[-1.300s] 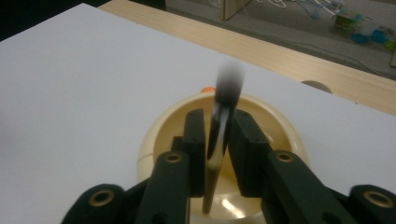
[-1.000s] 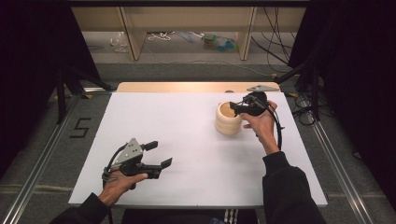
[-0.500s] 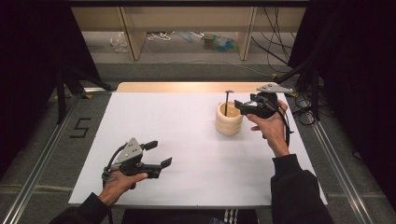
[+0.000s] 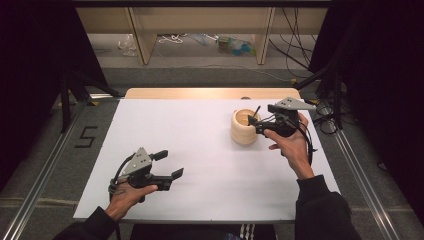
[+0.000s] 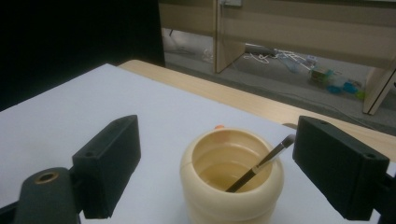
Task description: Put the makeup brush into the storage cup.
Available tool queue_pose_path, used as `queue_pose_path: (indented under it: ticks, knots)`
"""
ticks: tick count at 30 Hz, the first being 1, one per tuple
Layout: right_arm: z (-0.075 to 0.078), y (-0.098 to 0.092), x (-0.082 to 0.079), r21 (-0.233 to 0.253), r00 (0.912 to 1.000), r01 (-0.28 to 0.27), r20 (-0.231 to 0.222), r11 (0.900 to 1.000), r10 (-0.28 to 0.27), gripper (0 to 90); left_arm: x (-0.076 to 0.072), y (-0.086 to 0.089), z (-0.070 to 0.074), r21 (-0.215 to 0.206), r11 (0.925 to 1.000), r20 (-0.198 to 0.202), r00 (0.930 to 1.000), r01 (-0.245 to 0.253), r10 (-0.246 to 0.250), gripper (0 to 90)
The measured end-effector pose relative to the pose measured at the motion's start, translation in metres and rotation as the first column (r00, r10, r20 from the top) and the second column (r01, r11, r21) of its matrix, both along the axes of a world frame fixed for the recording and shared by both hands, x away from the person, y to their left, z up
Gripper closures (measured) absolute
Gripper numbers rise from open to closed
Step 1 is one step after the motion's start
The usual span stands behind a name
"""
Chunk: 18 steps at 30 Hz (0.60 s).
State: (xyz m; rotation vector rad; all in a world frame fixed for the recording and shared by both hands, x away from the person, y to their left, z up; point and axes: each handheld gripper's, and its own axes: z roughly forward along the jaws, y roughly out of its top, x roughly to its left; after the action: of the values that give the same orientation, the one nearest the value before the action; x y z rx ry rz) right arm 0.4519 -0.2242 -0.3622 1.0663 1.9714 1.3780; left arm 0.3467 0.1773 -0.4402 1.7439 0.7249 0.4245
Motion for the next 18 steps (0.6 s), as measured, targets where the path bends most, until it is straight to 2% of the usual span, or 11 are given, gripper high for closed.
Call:
queue_pose_path:
  ticks: [2, 3, 4, 5, 6, 8, 9, 10, 12, 16, 18]
  knots:
    - [0.0, 0.0, -0.002, -0.005, 0.9999, 0.001, -0.014, 1.0, -0.001, 16.0, 0.0, 0.0, 0.0, 0.0, 1.0, -0.002, 1.0, -0.001, 0.001, 16.5]
    - [-0.001, 0.0, -0.003, 0.008, 0.9999, -0.007, 0.007, 1.0, 0.007, 15.9, 0.0, 0.0, 0.0, 0.002, 1.0, 0.001, 1.0, 0.001, -0.001, 16.5]
    - [-0.002, 0.002, -0.007, 0.016, 0.9997, -0.022, -0.011, 1.0, 0.022, 15.8, 0.0, 0.0, 0.0, 0.001, 1.0, 0.002, 1.0, 0.001, -0.001, 16.5]
    - [-0.002, 0.002, -0.007, 0.016, 0.9997, -0.022, -0.011, 1.0, 0.022, 15.8, 0.0, 0.0, 0.0, 0.001, 1.0, 0.002, 1.0, -0.001, 0.001, 16.5]
    - [-0.003, 0.002, -0.008, 0.005, 0.9998, -0.02, 0.004, 1.0, 0.02, 15.9, 0.0, 0.0, 0.0, 0.0, 1.0, 0.0, 1.0, -0.002, 0.002, 16.5]
    - [-0.004, 0.003, -0.011, 0.005, 0.9996, -0.028, -0.003, 1.0, 0.028, 15.9, 0.0, 0.001, 0.0, 0.001, 1.0, 0.001, 1.0, -0.002, 0.002, 16.4]
    - [-0.005, 0.003, -0.012, 0.005, 0.9996, -0.027, 0.012, 1.0, 0.027, 15.9, 0.0, 0.001, 0.0, 0.0, 1.0, 0.002, 1.0, -0.002, 0.002, 16.4]
    - [-0.006, 0.004, -0.013, 0.004, 0.9993, -0.036, 0.012, 0.999, 0.036, 15.9, 0.0, 0.0, 0.0, -0.008, 0.9999, -0.007, 1.0, -0.007, 0.007, 16.4]
    - [-0.007, 0.006, -0.015, 0.0, 0.999, -0.045, -0.001, 0.999, 0.045, 15.9, 0.0, 0.0, 0.0, 0.0, 1.0, 0.002, 1.0, -0.002, 0.002, 16.4]
    - [-0.008, 0.013, -0.022, -0.021, 0.9966, -0.077, 0.028, 0.997, 0.078, 16.0, 0.001, 0.002, 0.001, 0.0, 1.0, 0.005, 1.0, -0.001, 0.001, 16.4]
    - [-0.01, 0.015, -0.023, -0.023, 0.9961, -0.084, 0.025, 0.996, 0.085, 16.0, 0.0, 0.002, 0.001, -0.016, 0.9998, 0.002, 1.0, -0.007, 0.008, 16.3]
